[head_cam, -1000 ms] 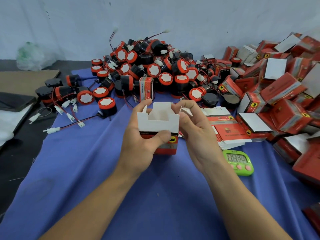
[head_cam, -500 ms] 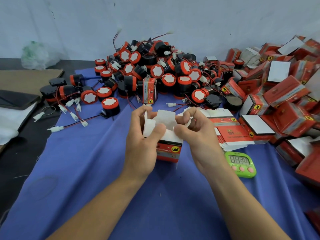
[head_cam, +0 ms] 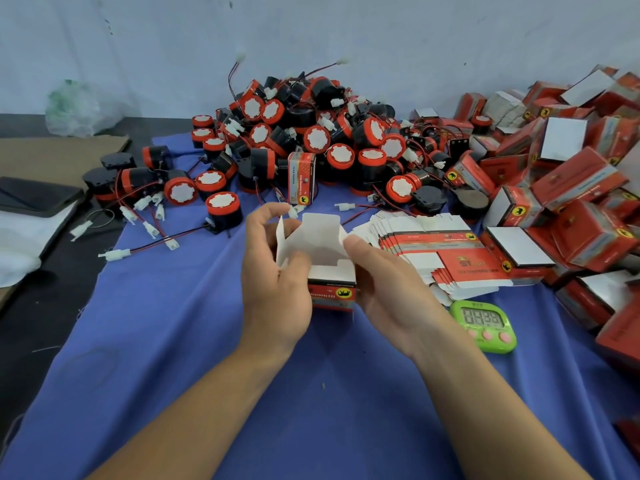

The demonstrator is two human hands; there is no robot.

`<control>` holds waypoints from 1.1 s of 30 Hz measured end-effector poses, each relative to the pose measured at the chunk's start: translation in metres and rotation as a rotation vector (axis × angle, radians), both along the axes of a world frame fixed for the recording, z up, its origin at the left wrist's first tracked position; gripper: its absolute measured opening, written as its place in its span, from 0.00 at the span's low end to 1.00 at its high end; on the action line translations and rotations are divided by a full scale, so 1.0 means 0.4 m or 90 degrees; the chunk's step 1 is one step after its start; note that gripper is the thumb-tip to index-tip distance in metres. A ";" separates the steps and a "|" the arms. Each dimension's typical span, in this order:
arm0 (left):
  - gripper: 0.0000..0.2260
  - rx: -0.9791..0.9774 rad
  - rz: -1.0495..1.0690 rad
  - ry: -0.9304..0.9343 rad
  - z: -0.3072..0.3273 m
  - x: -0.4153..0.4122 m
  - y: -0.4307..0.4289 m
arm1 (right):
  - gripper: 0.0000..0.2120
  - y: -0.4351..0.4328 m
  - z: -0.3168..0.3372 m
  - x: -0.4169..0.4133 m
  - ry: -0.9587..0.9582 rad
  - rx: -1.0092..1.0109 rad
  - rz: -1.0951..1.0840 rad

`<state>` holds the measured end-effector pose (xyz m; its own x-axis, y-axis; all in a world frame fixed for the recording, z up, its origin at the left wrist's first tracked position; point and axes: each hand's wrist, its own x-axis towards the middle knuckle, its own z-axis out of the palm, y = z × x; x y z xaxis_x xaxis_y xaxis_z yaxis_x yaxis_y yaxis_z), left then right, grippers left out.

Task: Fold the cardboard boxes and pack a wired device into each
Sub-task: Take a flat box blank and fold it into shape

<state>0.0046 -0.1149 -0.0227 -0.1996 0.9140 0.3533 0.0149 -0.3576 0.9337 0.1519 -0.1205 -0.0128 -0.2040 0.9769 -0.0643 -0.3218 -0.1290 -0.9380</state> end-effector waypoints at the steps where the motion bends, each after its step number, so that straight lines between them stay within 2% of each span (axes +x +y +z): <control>1: 0.26 0.017 0.008 0.016 -0.001 0.000 -0.001 | 0.14 0.000 0.002 -0.002 -0.038 0.027 -0.005; 3: 0.24 0.035 0.013 0.064 -0.009 0.000 -0.005 | 0.14 -0.001 0.010 0.001 -0.103 0.079 -0.020; 6: 0.19 0.023 -0.011 0.111 -0.019 0.003 -0.008 | 0.12 0.002 0.011 0.008 -0.128 0.107 -0.057; 9: 0.18 0.004 -0.030 0.114 -0.022 0.009 -0.003 | 0.11 0.004 0.002 0.014 -0.140 0.118 -0.071; 13: 0.19 -0.024 -0.073 0.096 -0.016 0.014 -0.004 | 0.15 0.007 -0.004 0.019 -0.156 0.147 -0.056; 15: 0.17 -0.031 -0.143 0.043 -0.012 0.012 0.000 | 0.16 0.012 -0.008 0.019 -0.154 0.137 -0.071; 17: 0.18 -0.050 -0.233 -0.059 -0.008 0.006 0.006 | 0.15 0.017 -0.012 0.016 -0.156 0.123 -0.101; 19: 0.19 -0.101 -0.247 -0.136 -0.004 0.002 0.012 | 0.15 0.022 -0.017 0.014 -0.155 0.100 -0.126; 22: 0.13 -0.157 -0.162 -0.083 -0.007 0.003 0.024 | 0.14 0.027 -0.023 0.012 -0.147 0.070 -0.141; 26: 0.13 -0.199 -0.168 -0.034 -0.014 -0.010 0.039 | 0.13 0.033 -0.030 0.016 -0.113 -0.006 -0.183; 29: 0.15 -0.180 -0.206 0.021 -0.012 -0.012 0.041 | 0.16 0.032 -0.030 0.017 -0.136 0.007 -0.207; 33: 0.17 -0.140 -0.206 0.028 -0.005 0.002 0.032 | 0.17 0.029 -0.027 0.016 -0.086 0.019 -0.206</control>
